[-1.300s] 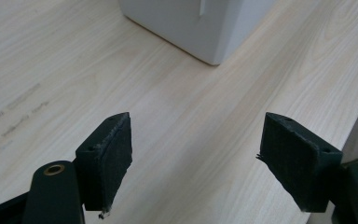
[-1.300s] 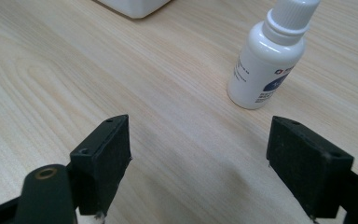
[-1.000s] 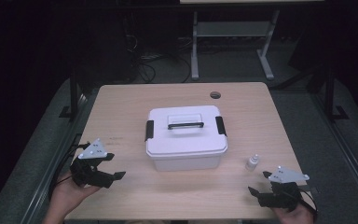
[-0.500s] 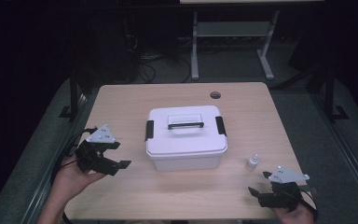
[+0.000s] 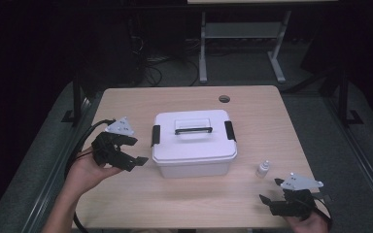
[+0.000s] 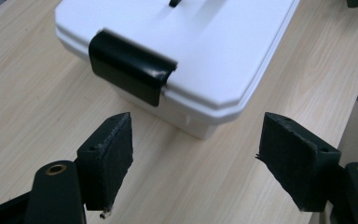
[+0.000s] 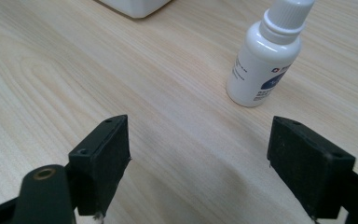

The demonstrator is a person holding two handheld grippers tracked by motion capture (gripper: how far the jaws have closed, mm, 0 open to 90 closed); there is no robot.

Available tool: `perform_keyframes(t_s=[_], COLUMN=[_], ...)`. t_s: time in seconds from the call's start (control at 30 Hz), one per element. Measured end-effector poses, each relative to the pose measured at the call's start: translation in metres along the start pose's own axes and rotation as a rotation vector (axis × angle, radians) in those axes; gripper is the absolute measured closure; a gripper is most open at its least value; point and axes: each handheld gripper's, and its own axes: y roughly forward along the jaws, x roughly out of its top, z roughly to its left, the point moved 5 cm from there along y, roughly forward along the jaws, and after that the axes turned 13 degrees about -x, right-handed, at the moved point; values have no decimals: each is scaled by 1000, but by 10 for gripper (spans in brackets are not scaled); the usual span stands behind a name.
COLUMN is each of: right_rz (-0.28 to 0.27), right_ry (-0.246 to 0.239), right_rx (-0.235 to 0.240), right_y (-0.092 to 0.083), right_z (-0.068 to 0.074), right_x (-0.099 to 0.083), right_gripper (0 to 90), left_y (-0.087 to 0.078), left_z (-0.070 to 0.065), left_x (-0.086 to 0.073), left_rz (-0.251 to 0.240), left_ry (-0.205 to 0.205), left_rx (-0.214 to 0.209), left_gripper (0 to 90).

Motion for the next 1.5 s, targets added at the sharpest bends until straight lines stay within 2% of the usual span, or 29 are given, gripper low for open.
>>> perform_keyframes(t_s=[0.6, 1.1, 1.5], right_rz=[6, 3, -6], right_ry=[-4, -4, -1], right_rx=[20, 21, 29], right_y=[0, 0, -1], right_z=[3, 3, 3], right_x=[1, 1, 3], right_gripper=[204, 204, 204], left_y=[16, 35, 52], left_z=[4, 12, 15], left_x=[45, 70, 95], left_rz=[42, 83, 115], left_ry=[43, 63, 93], left_rx=[-23, -35, -66], left_gripper=[253, 256, 271])
